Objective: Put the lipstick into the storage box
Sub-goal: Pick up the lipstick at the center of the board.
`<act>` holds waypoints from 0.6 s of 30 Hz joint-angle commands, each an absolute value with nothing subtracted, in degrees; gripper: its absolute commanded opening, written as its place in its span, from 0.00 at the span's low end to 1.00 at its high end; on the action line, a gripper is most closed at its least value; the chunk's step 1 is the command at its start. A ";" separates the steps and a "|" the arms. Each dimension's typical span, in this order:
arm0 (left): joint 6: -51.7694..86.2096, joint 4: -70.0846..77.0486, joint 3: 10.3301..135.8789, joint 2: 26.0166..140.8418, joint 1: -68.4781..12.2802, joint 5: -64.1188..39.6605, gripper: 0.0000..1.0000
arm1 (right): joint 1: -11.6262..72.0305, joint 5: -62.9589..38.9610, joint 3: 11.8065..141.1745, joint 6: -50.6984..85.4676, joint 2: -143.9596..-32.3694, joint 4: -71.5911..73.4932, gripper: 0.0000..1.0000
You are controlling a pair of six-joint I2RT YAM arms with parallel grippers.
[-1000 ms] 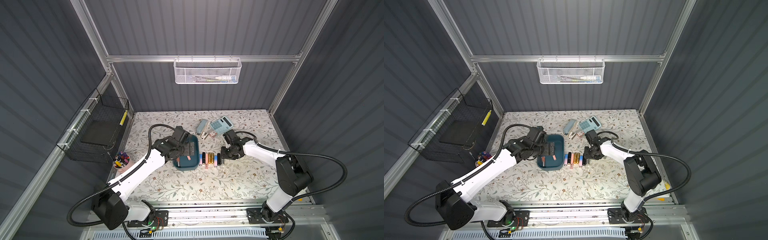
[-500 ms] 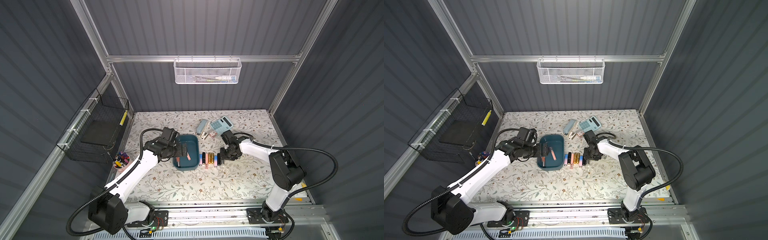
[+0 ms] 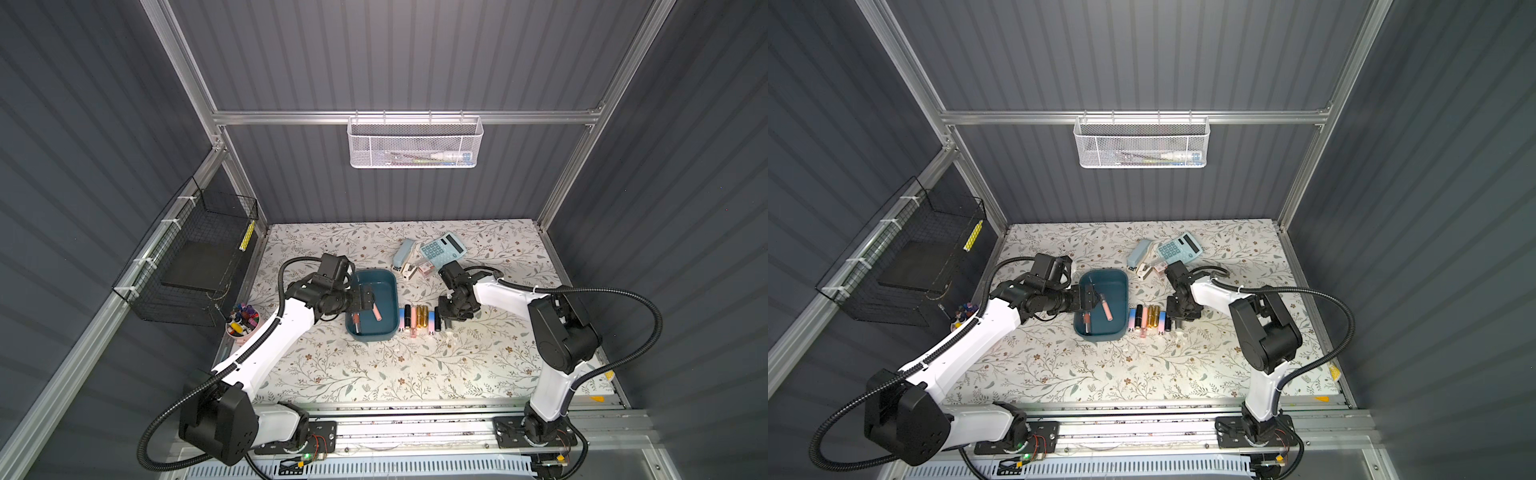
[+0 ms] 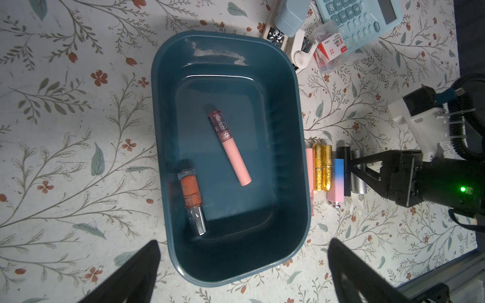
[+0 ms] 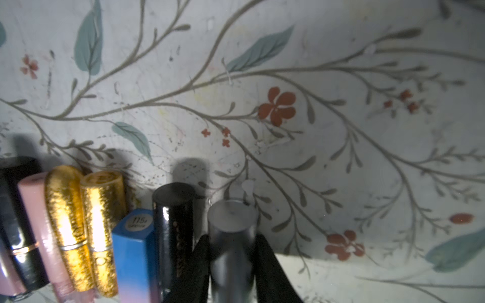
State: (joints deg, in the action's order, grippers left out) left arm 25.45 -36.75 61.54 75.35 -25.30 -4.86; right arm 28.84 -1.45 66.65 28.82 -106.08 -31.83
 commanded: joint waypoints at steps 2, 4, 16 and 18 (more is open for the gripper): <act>24.17 -36.39 60.62 75.42 -24.53 -6.33 1.00 | 29.47 1.03 67.15 28.39 -106.42 -34.95 0.28; 24.17 -36.39 60.39 75.32 -24.35 -6.33 1.00 | 29.75 1.48 67.59 28.23 -106.04 -35.63 0.28; 24.32 -36.89 58.82 72.30 -23.82 -5.64 1.00 | 31.94 4.17 72.21 27.71 -103.59 -40.51 0.27; 24.27 -37.00 58.54 71.91 -23.65 -5.45 1.00 | 32.24 4.39 73.46 27.60 -103.29 -41.30 0.27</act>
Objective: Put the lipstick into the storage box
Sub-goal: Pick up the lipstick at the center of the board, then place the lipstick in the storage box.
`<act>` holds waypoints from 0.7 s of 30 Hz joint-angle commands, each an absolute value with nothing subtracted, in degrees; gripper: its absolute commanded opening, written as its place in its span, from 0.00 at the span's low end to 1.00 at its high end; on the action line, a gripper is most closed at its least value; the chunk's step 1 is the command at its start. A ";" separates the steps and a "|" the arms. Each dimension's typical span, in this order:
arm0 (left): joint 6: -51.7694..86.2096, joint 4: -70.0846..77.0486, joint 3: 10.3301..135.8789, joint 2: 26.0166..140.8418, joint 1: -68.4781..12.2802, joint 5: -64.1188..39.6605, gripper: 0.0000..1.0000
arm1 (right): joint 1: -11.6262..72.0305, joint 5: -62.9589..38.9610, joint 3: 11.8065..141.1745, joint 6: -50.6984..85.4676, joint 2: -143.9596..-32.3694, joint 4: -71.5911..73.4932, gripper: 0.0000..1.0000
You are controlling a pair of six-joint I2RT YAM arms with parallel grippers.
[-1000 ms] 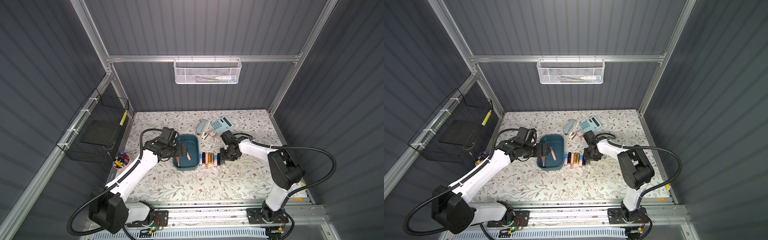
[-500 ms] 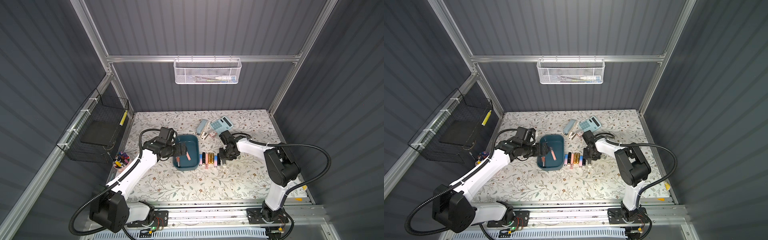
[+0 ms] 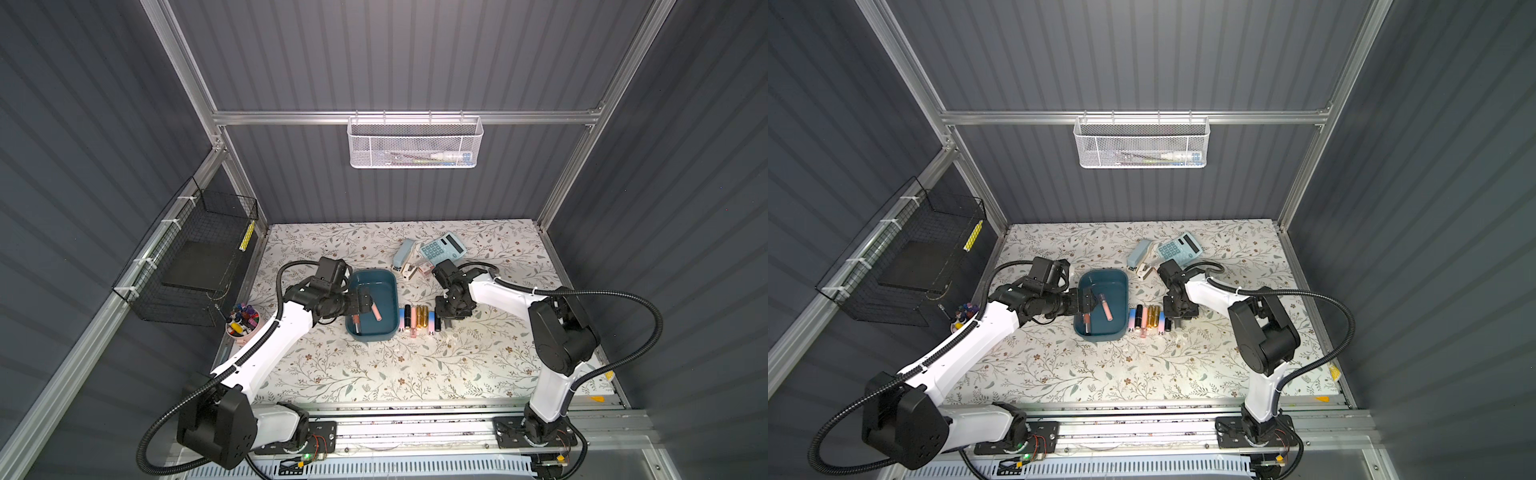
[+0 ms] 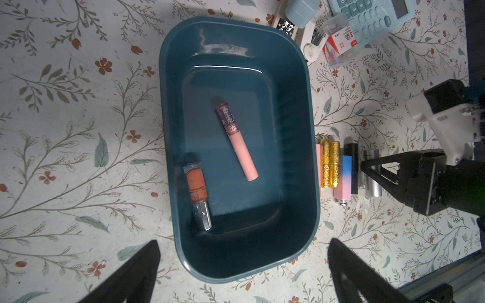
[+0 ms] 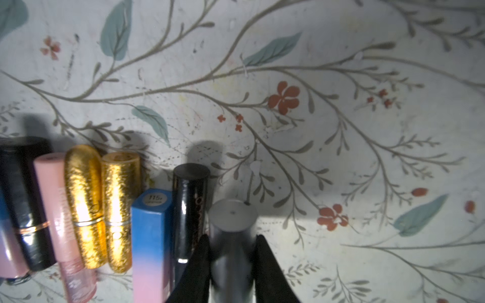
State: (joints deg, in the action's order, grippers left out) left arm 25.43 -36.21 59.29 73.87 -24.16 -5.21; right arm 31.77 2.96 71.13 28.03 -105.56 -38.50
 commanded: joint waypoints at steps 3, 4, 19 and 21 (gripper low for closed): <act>24.35 -37.17 58.06 71.20 -23.51 -5.04 1.00 | 32.86 4.77 75.78 27.16 -103.43 -42.68 0.27; 24.35 -37.30 57.92 71.02 -23.45 -4.84 1.00 | 33.06 4.90 76.70 26.92 -103.54 -43.22 0.27; 23.66 -37.97 54.80 68.20 -21.58 -4.39 1.00 | 38.94 4.21 96.80 25.32 -111.90 -49.81 0.27; 23.58 -38.06 54.50 67.66 -21.29 -4.52 1.00 | 39.83 3.85 100.21 25.04 -113.55 -50.80 0.27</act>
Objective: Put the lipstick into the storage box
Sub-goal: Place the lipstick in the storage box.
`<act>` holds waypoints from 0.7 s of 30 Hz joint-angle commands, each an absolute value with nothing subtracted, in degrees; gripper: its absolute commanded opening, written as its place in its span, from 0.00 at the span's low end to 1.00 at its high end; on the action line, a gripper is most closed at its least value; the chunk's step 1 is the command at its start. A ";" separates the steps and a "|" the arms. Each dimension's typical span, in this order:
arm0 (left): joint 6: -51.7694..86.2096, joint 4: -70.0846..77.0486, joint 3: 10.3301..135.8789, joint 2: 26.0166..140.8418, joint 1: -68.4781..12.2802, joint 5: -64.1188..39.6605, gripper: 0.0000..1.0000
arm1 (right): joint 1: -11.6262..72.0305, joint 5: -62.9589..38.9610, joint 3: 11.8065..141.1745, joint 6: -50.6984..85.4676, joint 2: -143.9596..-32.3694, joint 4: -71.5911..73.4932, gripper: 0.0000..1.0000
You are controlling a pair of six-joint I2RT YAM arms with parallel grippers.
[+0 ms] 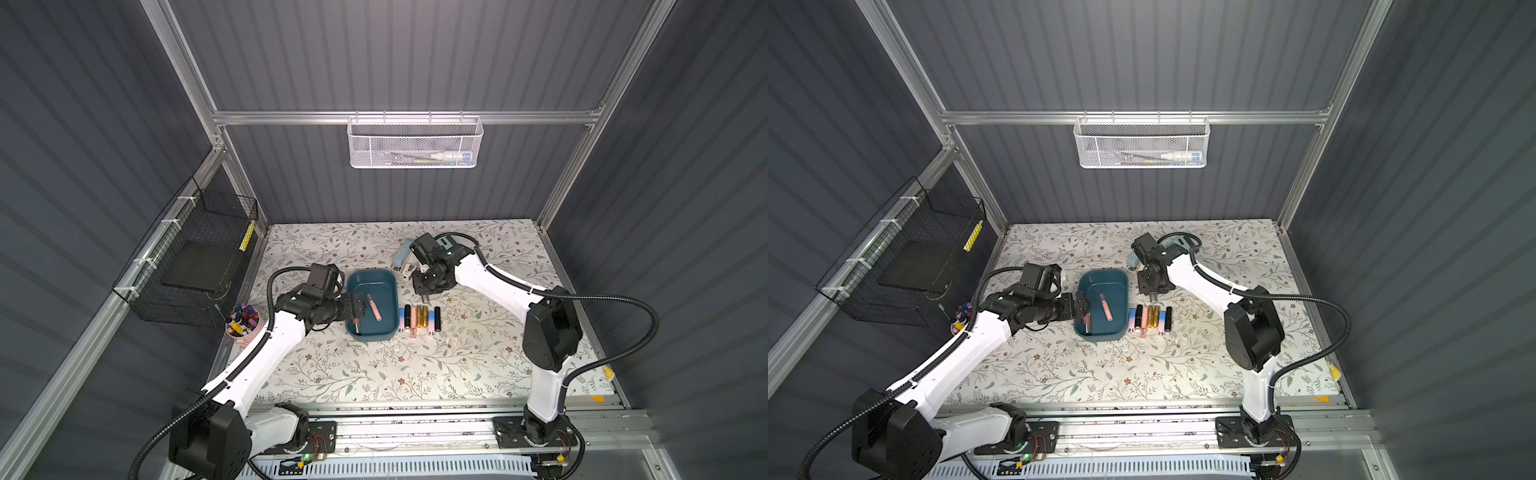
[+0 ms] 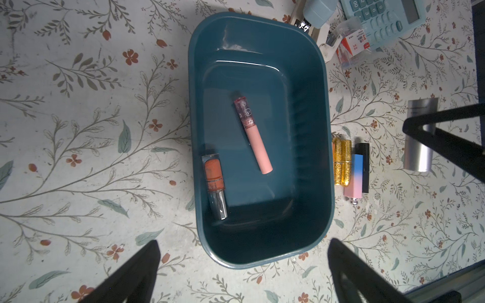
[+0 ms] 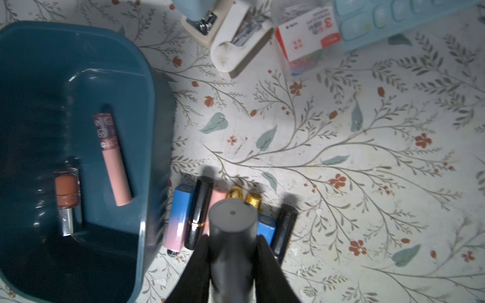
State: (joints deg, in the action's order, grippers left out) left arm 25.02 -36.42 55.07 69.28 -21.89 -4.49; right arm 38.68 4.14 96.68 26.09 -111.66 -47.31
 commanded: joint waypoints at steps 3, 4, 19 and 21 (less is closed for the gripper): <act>23.56 -38.48 54.37 67.40 -20.94 -4.86 1.00 | 41.32 3.37 104.84 24.38 -115.94 -51.61 0.27; 23.62 -38.76 54.40 67.21 -20.91 -4.86 1.00 | 41.91 2.96 106.26 24.04 -116.71 -51.61 0.27; 23.57 -38.41 53.91 66.71 -20.38 -5.27 1.00 | 46.49 -1.37 121.40 22.59 -128.78 -53.66 0.28; 23.60 -38.41 53.89 66.74 -20.39 -5.27 1.00 | 46.58 -1.77 121.97 22.33 -129.99 -53.67 0.28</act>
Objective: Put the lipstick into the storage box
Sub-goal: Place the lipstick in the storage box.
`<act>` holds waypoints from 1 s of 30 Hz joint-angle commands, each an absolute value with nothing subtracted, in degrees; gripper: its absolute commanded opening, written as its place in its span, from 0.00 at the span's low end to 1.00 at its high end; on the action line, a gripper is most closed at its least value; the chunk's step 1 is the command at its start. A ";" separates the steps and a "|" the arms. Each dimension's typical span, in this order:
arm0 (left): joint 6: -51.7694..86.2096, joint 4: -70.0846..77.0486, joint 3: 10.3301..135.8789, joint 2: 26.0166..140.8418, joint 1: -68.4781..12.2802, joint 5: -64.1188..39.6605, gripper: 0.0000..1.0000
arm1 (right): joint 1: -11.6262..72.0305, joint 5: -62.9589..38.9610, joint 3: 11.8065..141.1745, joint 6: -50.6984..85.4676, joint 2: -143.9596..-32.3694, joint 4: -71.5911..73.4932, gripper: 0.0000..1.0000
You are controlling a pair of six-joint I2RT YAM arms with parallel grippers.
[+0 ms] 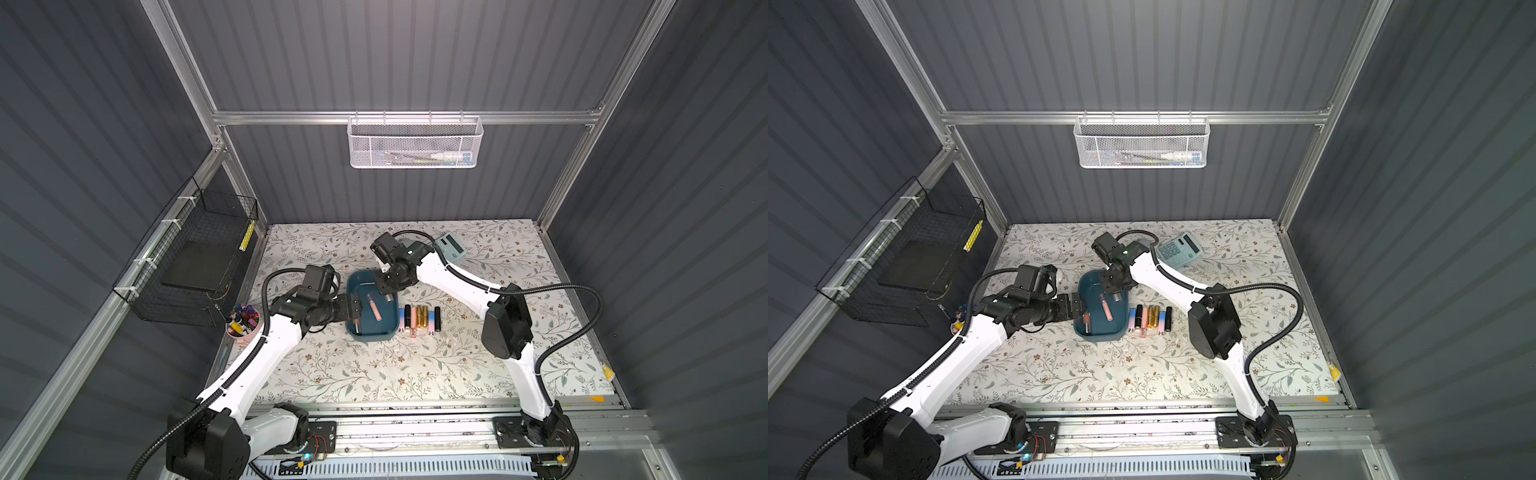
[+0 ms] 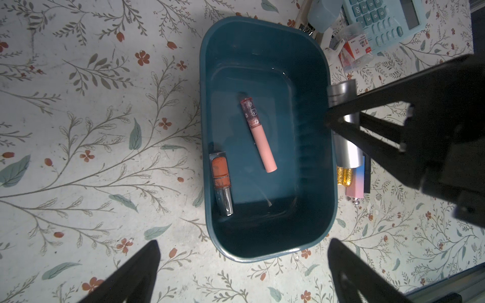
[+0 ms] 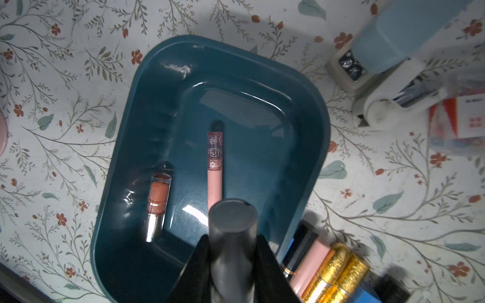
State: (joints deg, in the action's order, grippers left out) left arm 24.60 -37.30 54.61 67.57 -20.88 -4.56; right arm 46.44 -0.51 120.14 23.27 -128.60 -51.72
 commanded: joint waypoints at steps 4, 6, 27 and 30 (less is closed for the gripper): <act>23.51 -37.97 54.02 67.38 -20.30 -5.66 1.00 | 46.67 -2.46 122.94 21.38 -132.45 -53.98 0.28; 23.44 -37.89 54.29 68.03 -20.30 -6.02 1.00 | 46.67 -2.63 123.15 21.27 -133.50 -54.00 0.28; 23.26 -37.22 54.14 68.91 -19.97 -7.21 1.00 | 46.67 -4.44 124.81 20.56 -140.27 -52.58 0.29; 23.08 -37.35 54.14 68.64 -19.92 -7.21 1.00 | 46.67 -4.92 125.13 20.72 -140.45 -52.40 0.33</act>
